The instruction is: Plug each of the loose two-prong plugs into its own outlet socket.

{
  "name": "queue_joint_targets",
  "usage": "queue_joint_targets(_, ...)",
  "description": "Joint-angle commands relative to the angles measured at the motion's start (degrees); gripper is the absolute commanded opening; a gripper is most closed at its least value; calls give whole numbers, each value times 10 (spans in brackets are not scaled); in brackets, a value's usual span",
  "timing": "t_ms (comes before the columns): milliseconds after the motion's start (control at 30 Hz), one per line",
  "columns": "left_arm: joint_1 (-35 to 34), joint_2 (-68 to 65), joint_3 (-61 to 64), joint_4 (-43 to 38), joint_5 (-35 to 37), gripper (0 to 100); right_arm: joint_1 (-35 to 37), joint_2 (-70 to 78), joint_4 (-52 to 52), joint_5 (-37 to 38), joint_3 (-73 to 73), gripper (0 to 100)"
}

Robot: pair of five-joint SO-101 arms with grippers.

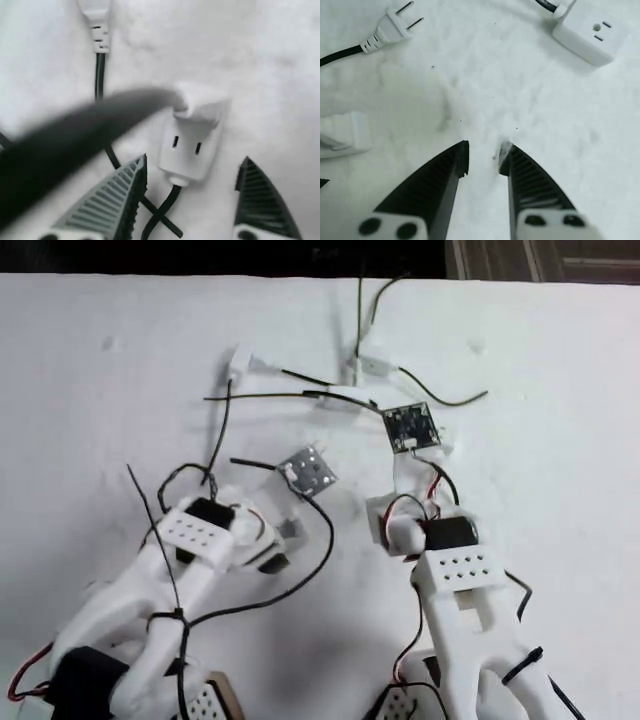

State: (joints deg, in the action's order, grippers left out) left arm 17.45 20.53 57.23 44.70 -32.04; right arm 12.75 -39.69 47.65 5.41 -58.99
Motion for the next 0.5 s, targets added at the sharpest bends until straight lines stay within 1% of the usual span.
queue_joint_targets(0,29,-2,-8,4,-4,226,-6,1,-6,2,10,98)
queue_joint_targets(167,33,-2,-7,4,-4,181,-6,1,-6,2,10,98)
queue_joint_targets(300,35,-2,-7,31,-5,135,-6,1,-6,2,9,96)
queue_joint_targets(467,18,2,-15,26,-5,72,-6,1,-6,2,9,96)
